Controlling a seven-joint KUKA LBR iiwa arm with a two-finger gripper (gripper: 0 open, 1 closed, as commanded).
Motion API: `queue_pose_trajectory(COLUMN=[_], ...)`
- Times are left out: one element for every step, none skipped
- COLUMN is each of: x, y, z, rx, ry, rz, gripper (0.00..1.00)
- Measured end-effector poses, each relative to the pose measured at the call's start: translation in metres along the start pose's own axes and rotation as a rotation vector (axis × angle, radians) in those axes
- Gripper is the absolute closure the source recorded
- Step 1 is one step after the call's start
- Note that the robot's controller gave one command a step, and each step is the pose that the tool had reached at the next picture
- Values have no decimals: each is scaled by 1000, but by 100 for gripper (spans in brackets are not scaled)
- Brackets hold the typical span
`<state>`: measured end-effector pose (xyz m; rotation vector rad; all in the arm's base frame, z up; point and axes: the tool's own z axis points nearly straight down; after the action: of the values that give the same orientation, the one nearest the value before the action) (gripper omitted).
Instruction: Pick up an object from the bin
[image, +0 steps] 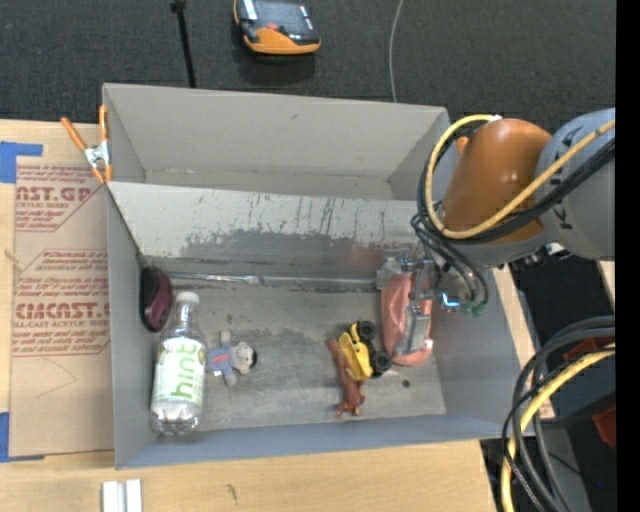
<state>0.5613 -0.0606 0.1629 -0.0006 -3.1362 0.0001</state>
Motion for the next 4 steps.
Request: queue_pose_trajectory(x=[-1,19,38,47], y=[0,27,40,50], z=[-5,50,56,45], rx=[1,2,0,0], ry=[-7,-14,-4,-6], rz=[-1,-290,-482,-548], gripper=[0,0,0,0])
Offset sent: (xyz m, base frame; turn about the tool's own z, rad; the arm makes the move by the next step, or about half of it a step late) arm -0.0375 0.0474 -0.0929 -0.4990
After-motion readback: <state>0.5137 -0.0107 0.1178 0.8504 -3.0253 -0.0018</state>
